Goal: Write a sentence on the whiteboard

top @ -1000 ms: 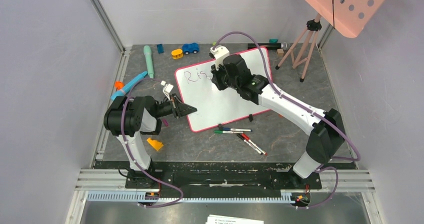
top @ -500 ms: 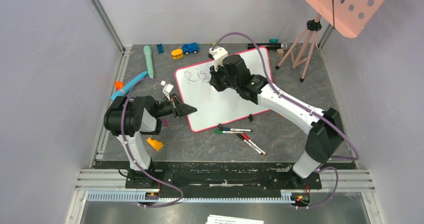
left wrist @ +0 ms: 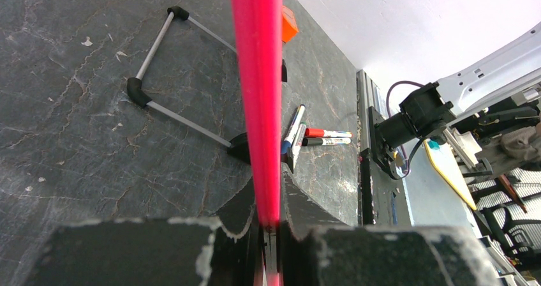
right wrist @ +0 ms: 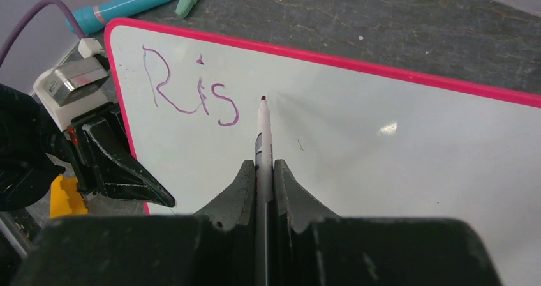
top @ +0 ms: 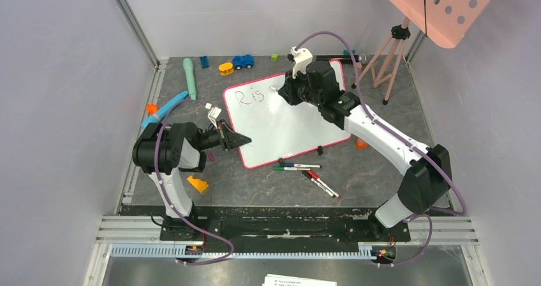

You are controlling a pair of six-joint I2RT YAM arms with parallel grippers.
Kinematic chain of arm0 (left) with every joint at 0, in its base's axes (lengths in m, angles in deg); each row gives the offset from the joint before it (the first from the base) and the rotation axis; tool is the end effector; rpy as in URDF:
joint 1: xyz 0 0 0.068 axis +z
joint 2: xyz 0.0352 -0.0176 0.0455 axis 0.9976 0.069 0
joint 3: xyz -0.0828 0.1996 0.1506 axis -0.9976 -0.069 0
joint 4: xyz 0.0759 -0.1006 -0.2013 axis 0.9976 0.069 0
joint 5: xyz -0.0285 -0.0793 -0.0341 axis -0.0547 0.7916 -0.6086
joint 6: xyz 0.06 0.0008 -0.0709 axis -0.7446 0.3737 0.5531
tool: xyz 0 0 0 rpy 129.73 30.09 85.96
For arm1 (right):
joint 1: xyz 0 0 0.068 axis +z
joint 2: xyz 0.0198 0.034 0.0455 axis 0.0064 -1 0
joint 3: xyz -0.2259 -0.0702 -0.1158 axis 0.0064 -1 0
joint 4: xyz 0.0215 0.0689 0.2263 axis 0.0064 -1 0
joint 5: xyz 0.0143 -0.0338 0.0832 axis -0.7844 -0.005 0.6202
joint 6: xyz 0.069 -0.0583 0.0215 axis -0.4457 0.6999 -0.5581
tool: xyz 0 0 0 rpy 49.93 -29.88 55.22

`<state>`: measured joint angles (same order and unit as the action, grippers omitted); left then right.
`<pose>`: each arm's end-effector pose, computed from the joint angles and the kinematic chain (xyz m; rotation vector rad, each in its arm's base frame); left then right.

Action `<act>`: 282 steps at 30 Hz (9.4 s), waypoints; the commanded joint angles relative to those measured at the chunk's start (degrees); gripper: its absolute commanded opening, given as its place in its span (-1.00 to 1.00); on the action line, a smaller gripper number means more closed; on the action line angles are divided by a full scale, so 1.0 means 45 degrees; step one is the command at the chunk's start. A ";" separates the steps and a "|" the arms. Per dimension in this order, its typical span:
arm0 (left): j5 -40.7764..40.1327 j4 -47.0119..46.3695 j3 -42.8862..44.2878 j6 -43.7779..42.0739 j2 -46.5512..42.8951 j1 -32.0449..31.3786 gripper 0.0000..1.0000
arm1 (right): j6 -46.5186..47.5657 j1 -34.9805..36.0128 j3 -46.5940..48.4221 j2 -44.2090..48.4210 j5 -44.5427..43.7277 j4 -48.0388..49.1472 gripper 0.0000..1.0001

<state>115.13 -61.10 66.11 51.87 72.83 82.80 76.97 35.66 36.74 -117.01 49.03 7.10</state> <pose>0.2833 -0.0944 0.1447 0.4973 1.7129 -1.5024 0.3139 0.2362 0.3268 -0.5273 1.9194 0.5816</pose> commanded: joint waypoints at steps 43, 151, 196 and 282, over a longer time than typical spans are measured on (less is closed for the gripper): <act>0.0773 -0.0670 -0.0086 -0.1265 0.0170 -0.0353 -0.96 | -0.0087 -0.0058 0.0105 -0.0606 0.0019 0.0361 -1.00; 0.0768 -0.0665 -0.0198 -0.1410 0.0043 -0.0354 -0.96 | 0.0545 -0.0077 -0.0102 0.0786 -0.0847 -0.0261 -1.00; 0.1335 -0.0665 0.0525 -0.0917 0.0754 -0.0441 -0.90 | 0.0643 -0.0293 -0.2658 0.2463 -0.0637 0.0834 -1.00; 0.1320 -0.0665 0.0407 -0.1019 0.0590 -0.0490 -0.88 | 0.0508 -0.1552 0.0090 0.0799 -0.0132 -0.0002 -1.00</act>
<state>116.55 -60.82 68.47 51.61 74.75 81.99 79.27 28.89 33.79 -112.09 47.41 6.64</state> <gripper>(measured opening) 0.135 0.113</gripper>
